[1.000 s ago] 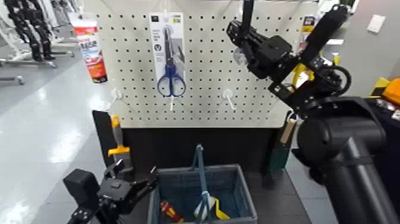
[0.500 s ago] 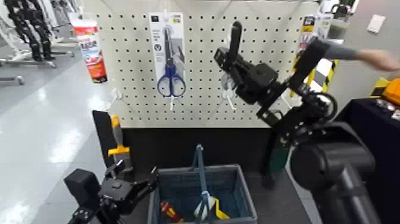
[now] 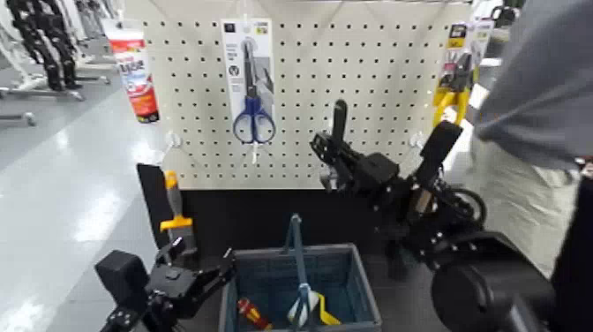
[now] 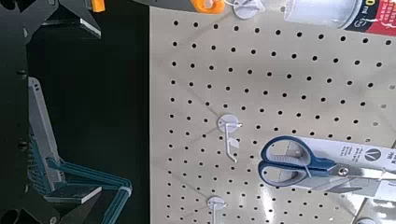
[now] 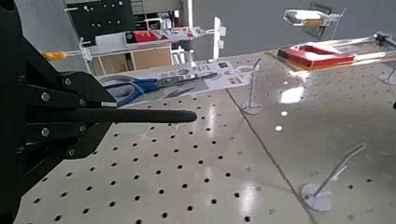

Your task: Put the black wrench into the crate.

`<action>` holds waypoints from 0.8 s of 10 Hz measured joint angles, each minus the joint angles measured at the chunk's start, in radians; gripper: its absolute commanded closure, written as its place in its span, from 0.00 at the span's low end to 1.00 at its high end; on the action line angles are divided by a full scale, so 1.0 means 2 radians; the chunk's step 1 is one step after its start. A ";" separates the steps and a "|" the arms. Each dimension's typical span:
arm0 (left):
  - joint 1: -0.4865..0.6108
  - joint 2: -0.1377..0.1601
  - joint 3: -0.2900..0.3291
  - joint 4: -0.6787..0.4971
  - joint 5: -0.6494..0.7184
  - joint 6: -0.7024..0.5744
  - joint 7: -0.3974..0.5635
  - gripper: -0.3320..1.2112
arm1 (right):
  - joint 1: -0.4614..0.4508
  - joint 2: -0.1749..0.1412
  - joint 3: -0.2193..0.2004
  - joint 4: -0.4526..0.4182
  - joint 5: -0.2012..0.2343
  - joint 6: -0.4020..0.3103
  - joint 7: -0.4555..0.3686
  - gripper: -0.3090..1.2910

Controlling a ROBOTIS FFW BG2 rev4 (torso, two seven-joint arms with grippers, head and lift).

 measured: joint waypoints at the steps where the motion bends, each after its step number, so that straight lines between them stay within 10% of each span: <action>1: 0.001 0.000 0.001 -0.001 0.000 0.001 0.000 0.30 | 0.016 -0.001 -0.005 -0.003 -0.001 0.011 -0.002 0.97; 8: 0.002 0.001 0.002 -0.002 0.000 0.004 -0.001 0.30 | 0.079 -0.009 -0.024 -0.016 -0.001 0.062 -0.012 0.97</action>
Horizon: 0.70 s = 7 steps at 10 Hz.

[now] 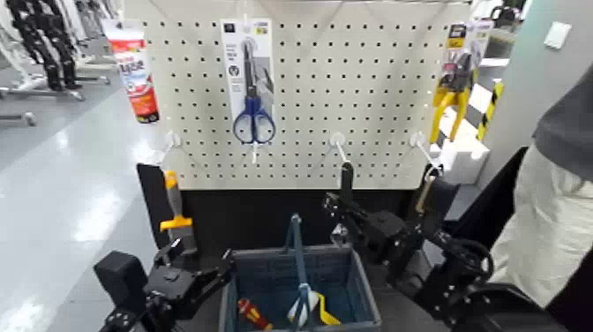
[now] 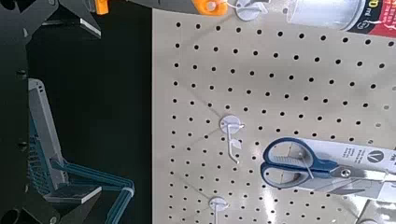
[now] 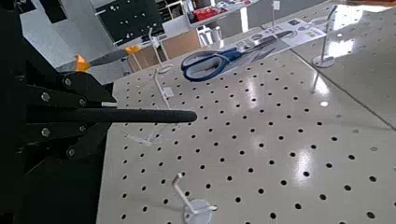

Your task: Put the black wrench into the crate.

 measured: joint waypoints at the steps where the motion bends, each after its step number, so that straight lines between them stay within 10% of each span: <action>1: 0.000 0.000 0.000 0.000 0.000 0.000 -0.001 0.30 | 0.006 -0.001 -0.001 0.002 0.002 0.005 0.001 0.97; 7: 0.001 0.000 0.001 0.000 0.001 0.001 -0.001 0.30 | 0.026 -0.005 -0.012 0.020 0.018 0.025 0.014 0.97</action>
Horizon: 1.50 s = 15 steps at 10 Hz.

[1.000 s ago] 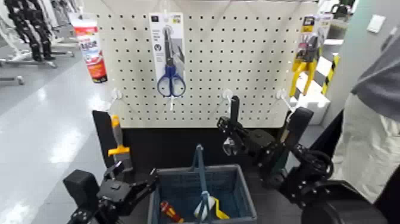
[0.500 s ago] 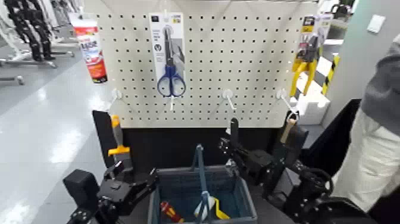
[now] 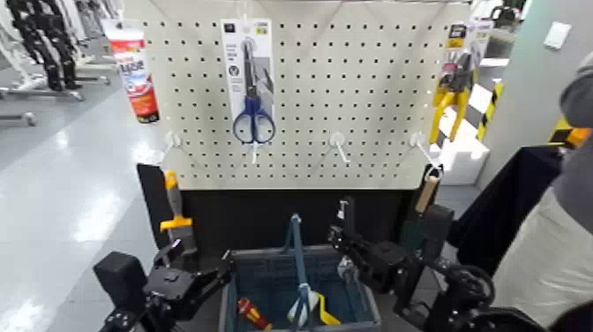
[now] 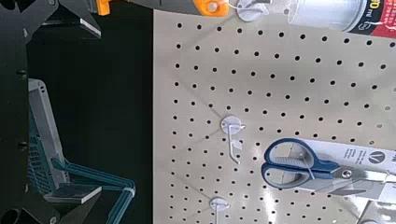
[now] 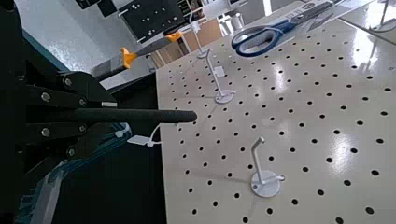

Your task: Put the black wrench into the crate.

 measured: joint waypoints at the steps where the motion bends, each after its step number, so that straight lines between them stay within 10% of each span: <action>1: 0.000 0.000 0.000 0.000 0.000 0.000 0.000 0.30 | 0.000 0.000 0.000 0.009 0.006 0.001 0.006 0.97; 14: -0.001 -0.001 -0.001 0.000 0.002 0.000 0.000 0.30 | -0.027 0.002 0.014 0.109 0.080 -0.021 0.040 0.97; 15: -0.001 -0.001 -0.001 0.000 0.002 0.000 0.000 0.30 | -0.028 0.002 0.014 0.110 0.081 -0.018 0.040 0.82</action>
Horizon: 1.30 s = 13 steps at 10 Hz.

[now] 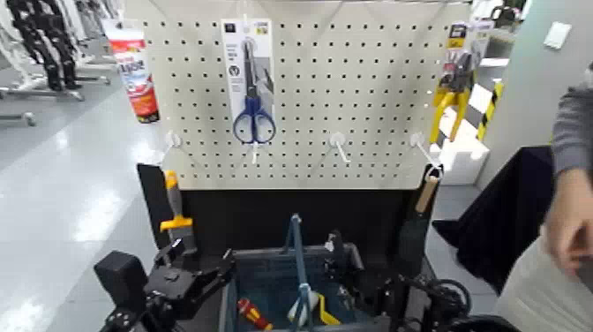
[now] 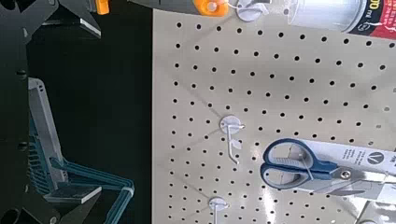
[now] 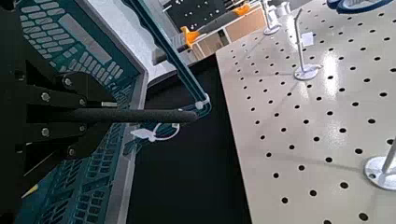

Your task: Put the black wrench into the crate.

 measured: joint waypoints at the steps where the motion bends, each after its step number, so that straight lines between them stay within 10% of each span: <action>1: 0.000 0.000 0.000 0.000 0.000 0.000 0.000 0.30 | -0.001 0.000 0.000 0.001 -0.002 0.003 -0.001 0.43; 2: 0.000 0.000 0.000 0.000 0.000 0.000 0.000 0.30 | -0.002 0.000 0.000 0.002 -0.004 0.009 -0.002 0.20; 10: 0.001 0.001 0.002 0.000 0.001 0.000 0.000 0.30 | 0.001 0.000 -0.005 -0.007 -0.009 0.003 -0.006 0.24; 13: 0.001 0.001 0.003 0.000 0.001 0.000 0.000 0.30 | 0.027 0.004 -0.008 -0.034 -0.004 -0.055 -0.056 0.24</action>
